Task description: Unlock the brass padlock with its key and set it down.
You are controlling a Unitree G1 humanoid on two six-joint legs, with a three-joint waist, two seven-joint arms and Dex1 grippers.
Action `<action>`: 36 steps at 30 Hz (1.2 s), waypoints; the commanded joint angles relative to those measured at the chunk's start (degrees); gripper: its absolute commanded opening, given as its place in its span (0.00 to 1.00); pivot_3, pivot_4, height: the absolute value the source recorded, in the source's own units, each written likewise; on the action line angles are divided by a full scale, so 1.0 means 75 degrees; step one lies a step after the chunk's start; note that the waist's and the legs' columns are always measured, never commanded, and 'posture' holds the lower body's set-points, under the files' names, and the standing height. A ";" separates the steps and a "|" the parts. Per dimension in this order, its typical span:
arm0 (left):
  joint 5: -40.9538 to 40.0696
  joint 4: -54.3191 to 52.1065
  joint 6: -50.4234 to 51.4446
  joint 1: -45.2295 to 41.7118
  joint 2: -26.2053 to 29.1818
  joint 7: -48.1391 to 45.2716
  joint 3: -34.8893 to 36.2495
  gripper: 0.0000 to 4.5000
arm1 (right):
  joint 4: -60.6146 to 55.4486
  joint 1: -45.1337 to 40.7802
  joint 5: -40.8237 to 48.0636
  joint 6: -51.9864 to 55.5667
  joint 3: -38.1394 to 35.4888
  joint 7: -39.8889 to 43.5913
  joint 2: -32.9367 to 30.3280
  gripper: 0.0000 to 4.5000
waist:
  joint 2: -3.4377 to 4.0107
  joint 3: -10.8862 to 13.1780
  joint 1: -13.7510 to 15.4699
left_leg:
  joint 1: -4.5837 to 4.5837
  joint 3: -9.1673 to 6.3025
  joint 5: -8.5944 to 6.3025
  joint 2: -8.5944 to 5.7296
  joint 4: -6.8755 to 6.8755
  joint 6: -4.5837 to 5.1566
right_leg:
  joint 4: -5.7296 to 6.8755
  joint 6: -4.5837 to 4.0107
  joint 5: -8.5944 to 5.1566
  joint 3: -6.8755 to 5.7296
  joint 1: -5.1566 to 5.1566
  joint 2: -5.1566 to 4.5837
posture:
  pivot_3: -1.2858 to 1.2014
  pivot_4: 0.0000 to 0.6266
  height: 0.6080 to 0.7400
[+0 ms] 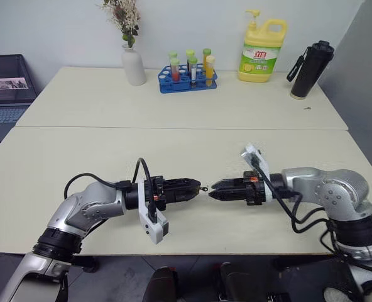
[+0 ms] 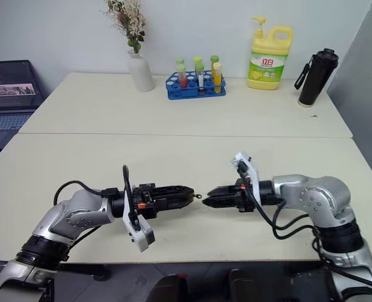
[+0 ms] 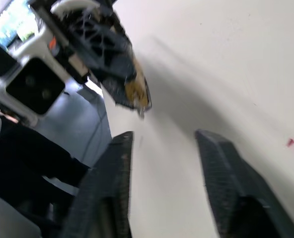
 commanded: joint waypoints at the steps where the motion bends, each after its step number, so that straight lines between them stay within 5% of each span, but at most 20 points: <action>1: -0.0271 -0.0253 0.0126 -0.0053 0.0079 0.0017 0.0005 0.22 | -0.0381 0.0199 -0.0638 -0.1183 0.0166 0.0612 -0.0290 0.78 | 0.0000 0.0000 -0.0005 | 0.0001 0.0000 0.0000 0.0002 0.0000 0.0000 | 0.0000 0.0000 0.0000 0.0000 0.0000 0.0001 | 0.52 0.24 1.00; 4: -0.0407 -0.0273 0.0305 -0.0103 0.0010 -0.0007 -0.0026 0.22 | -0.0430 0.0394 -0.0640 -0.1601 -0.0020 0.0590 -0.0010 0.94 | 0.0000 0.0000 -0.0009 | 0.0001 0.0003 0.0000 0.0003 0.0000 0.0000 | 0.0001 0.0000 0.0000 0.0002 0.0000 0.0002 | 0.52 0.24 1.00; 13: -0.0596 -0.0382 0.0474 -0.0047 -0.0017 -0.0107 -0.0116 0.22 | -0.0431 0.0624 -0.0293 -0.1315 -0.0263 -0.0795 0.1506 0.94 | -0.0001 -0.0001 0.0002 | 0.0000 0.0003 0.0000 0.0000 0.0002 -0.0001 | 0.0003 -0.0001 0.0001 0.0003 0.0000 0.0000 | 0.52 0.24 1.00; 25: -0.0493 -0.0456 0.0458 0.0020 -0.0029 -0.0055 -0.0069 0.22 | -0.0156 0.0368 -0.0095 -0.0992 -0.0342 -0.1158 0.2007 0.94 | -0.0001 0.0000 0.0001 | 0.0001 0.0001 0.0000 0.0001 0.0001 -0.0001 | 0.0003 -0.0002 0.0001 0.0001 0.0001 0.0000 | 0.52 0.24 1.00; 36: -0.0354 -0.0542 0.0549 0.0089 -0.0057 0.0073 -0.0013 0.22 | -0.0146 0.0313 -0.0023 -0.0864 -0.0287 -0.1090 0.2004 0.05 | -0.0001 0.0000 0.0001 | 0.0001 0.0000 0.0000 0.0001 0.0001 -0.0001 | 0.0004 -0.0002 0.0001 0.0000 0.0001 0.0000 | 0.52 0.24 1.00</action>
